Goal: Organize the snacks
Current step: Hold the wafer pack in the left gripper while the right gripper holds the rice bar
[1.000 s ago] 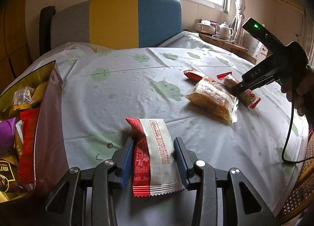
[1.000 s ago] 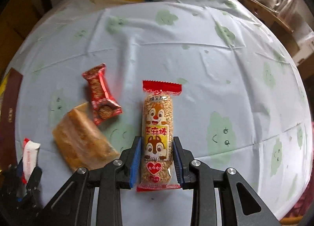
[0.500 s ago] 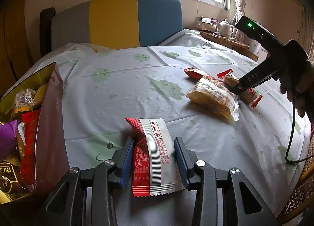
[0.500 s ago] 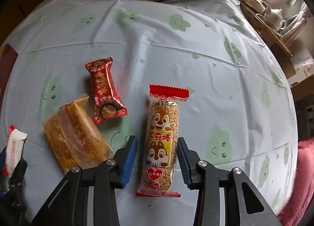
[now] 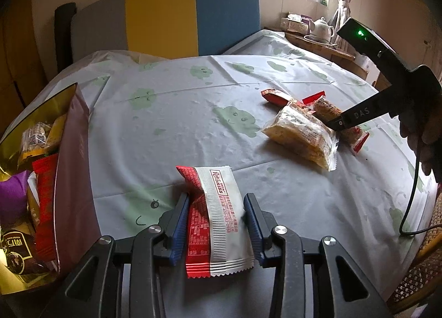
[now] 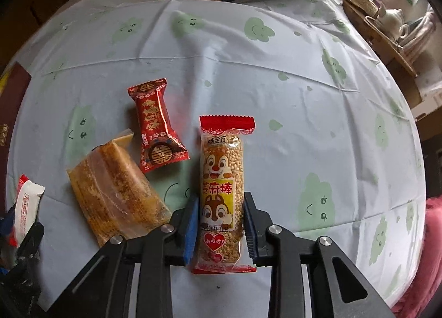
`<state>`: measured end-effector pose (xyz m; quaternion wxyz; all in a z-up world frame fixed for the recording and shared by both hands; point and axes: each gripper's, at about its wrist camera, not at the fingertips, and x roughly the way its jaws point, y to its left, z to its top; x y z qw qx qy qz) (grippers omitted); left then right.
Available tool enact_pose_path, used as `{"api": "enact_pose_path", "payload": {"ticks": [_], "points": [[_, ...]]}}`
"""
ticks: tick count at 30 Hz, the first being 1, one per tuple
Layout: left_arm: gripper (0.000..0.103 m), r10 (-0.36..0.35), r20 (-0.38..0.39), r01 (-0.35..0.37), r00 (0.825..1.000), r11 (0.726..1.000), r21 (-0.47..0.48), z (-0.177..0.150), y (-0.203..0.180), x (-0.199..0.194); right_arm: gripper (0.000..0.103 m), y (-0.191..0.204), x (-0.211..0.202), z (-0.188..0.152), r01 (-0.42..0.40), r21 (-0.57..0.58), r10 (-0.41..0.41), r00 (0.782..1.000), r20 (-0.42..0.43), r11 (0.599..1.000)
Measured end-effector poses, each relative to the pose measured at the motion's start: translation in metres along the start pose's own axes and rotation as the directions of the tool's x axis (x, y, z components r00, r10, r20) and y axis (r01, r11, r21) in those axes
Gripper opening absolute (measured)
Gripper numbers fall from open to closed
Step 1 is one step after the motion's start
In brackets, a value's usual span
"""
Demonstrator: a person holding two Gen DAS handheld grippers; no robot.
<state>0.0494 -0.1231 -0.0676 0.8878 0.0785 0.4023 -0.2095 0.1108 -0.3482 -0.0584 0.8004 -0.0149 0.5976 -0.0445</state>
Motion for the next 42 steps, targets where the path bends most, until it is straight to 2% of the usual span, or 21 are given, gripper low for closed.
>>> {"api": "enact_pose_path", "payload": {"ticks": [5,9,27,36,42], "points": [[0.039,-0.017,-0.006,0.017,1.0,1.0,-0.008,-0.001,-0.001,-0.003,0.031,-0.01,0.009,0.009,-0.006,-0.01,0.006,1.0,0.007,1.0],[0.039,-0.002,-0.008,0.002,1.0,1.0,0.011,-0.003,-0.006,-0.003,0.031,-0.012,0.009,0.006,-0.007,-0.006,0.008,1.0,0.015,1.0],[0.039,-0.027,-0.032,0.026,0.999,1.0,-0.011,0.003,-0.01,-0.012,0.029,0.017,0.003,-0.002,0.063,-0.095,-0.06,0.997,0.041,0.993],[0.039,-0.045,0.071,0.047,0.996,0.998,-0.029,0.01,-0.002,-0.056,0.029,0.021,0.0,-0.006,0.069,-0.113,-0.062,0.996,0.061,0.991],[0.039,-0.048,0.102,0.05,0.994,0.998,-0.026,0.012,0.001,-0.074,0.029,0.028,-0.002,-0.013,0.1,-0.141,-0.089,0.992,0.086,0.985]]}}
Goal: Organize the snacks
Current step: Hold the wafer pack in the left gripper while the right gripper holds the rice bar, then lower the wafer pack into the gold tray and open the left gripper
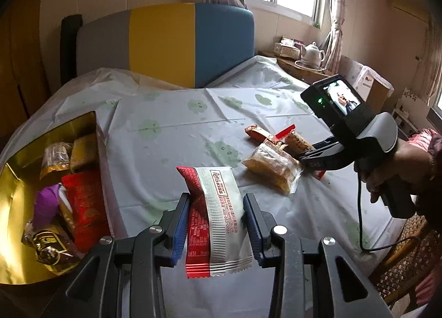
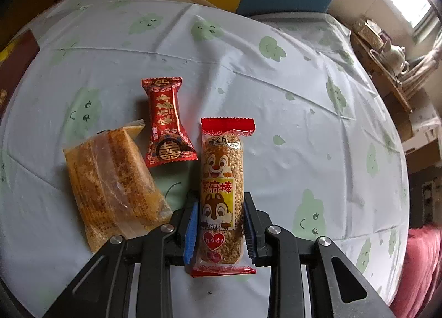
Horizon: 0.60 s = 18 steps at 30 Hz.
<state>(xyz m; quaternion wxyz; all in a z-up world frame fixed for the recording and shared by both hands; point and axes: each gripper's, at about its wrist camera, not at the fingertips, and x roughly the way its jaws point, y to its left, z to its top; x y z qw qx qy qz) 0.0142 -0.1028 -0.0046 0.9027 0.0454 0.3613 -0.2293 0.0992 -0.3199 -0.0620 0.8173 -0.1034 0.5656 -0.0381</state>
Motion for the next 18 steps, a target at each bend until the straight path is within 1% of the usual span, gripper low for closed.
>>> {"api": "enact_pose_path", "payload": {"ticks": [9,12,15,18], "points": [[0.039,0.013,0.037,-0.011,0.999,0.999,-0.047,0.003,0.019,-0.033,0.029,0.007,-0.005,0.0,0.013,-0.026,-0.013,1.0,0.001,1.0],[0.039,0.014,0.044,-0.009,0.999,0.996,-0.091,0.005,0.034,-0.044,0.029,0.005,-0.006,-0.001,0.007,-0.016,-0.007,1.0,0.003,1.0],[0.039,0.034,0.051,-0.027,0.998,0.991,-0.128,0.006,0.05,-0.054,0.029,0.004,-0.005,-0.001,0.007,-0.021,-0.007,1.0,0.004,1.0],[0.039,0.067,0.064,-0.053,0.996,0.98,-0.19,0.005,0.075,-0.068,0.029,0.003,-0.005,0.0,0.009,-0.028,-0.009,1.0,0.003,1.0]]}}
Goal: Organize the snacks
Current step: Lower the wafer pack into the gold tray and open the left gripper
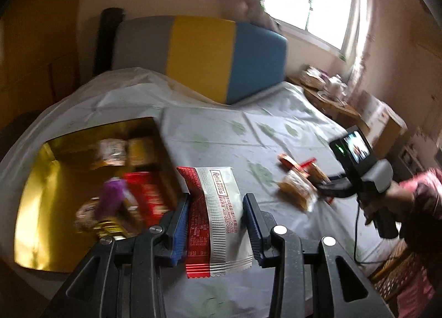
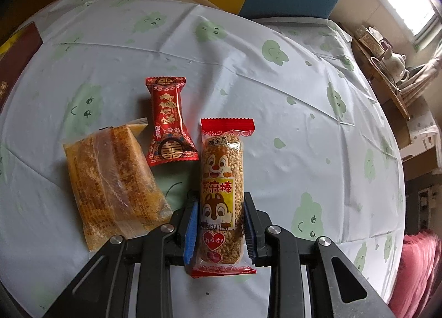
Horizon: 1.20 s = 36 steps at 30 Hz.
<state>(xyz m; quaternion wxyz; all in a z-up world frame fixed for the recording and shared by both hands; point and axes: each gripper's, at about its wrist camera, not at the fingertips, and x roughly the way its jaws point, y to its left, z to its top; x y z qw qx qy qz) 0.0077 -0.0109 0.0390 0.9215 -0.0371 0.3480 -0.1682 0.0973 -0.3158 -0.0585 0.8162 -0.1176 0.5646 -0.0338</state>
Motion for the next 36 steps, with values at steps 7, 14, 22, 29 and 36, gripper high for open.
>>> {"api": "enact_pose_path", "payload": {"ticks": [7,14,22,29,36], "points": [[0.039,0.159,-0.011,-0.157,0.987,0.963,-0.22,-0.001,0.098,-0.03,0.029,0.003,-0.001,0.0,0.008,-0.006,-0.008,1.0,0.002,1.0],[0.039,0.234,-0.091,-0.251,0.968,0.876,-0.413,-0.011,0.177,-0.034,0.029,0.007,-0.002,0.0,0.022,-0.02,-0.022,1.0,0.002,1.0],[0.039,0.176,-0.154,-0.224,0.972,0.886,-0.405,0.037,0.2,0.026,0.029,0.008,-0.004,0.0,0.024,-0.007,-0.024,1.0,-0.001,1.0],[0.041,0.162,-0.275,-0.273,0.948,0.858,-0.436,0.042,0.225,0.102,0.03,0.009,-0.003,0.001,0.024,-0.005,-0.024,1.0,-0.003,1.0],[0.042,0.15,-0.334,-0.293,0.93,0.853,-0.431,0.026,0.226,0.127,0.031,0.005,-0.001,0.001,0.012,0.007,-0.012,1.0,-0.007,1.0]]}}
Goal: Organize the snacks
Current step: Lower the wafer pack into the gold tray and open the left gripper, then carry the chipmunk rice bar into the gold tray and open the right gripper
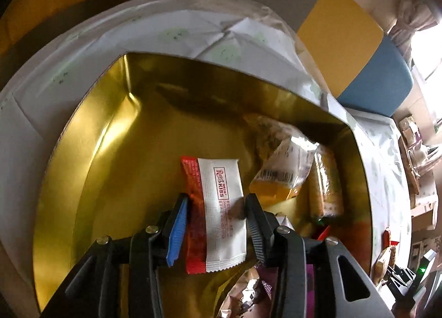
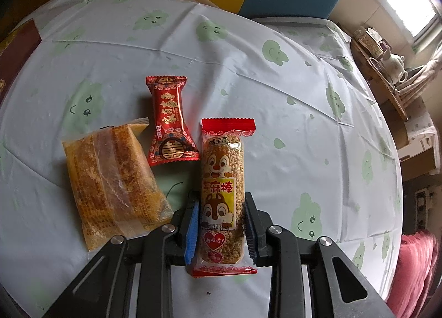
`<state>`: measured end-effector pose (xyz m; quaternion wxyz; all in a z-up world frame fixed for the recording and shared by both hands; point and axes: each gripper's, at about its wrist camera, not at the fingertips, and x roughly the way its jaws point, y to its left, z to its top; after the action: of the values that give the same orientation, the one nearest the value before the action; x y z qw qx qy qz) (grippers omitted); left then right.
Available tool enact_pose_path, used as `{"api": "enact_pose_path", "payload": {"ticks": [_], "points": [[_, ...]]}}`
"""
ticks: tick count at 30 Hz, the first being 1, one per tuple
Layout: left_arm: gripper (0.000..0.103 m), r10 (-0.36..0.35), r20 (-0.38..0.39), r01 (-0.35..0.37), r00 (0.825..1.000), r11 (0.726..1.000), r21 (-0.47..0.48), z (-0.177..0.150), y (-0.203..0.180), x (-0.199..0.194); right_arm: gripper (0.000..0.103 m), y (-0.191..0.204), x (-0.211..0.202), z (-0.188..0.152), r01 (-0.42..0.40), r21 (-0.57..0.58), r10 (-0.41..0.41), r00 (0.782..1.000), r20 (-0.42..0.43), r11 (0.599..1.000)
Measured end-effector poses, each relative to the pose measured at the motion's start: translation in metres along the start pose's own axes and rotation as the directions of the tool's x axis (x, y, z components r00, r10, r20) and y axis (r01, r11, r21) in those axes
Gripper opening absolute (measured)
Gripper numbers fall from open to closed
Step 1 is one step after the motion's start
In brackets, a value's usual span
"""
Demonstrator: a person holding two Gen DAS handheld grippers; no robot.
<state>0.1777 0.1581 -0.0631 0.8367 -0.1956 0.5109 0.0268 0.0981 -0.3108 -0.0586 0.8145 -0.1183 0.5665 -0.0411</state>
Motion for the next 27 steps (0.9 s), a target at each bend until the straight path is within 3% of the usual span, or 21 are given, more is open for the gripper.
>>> {"api": "enact_pose_path", "payload": {"ticks": [9,16,27], "points": [[0.043,0.091,0.068,-0.093,0.993,0.995,0.022,-0.008,-0.007,-0.023,0.031,0.0,0.002,0.001,0.002,0.001,-0.002,1.0,0.0,1.0],[0.043,0.064,0.169,-0.076,0.984,0.995,0.069,-0.032,-0.02,-0.07,0.03,0.002,0.002,0.0,0.017,-0.011,-0.017,1.0,0.007,1.0],[0.043,0.049,0.216,-0.085,0.975,0.983,0.16,-0.093,-0.026,-0.106,0.03,0.011,-0.001,-0.003,0.056,-0.035,-0.055,0.998,0.022,0.998]]}}
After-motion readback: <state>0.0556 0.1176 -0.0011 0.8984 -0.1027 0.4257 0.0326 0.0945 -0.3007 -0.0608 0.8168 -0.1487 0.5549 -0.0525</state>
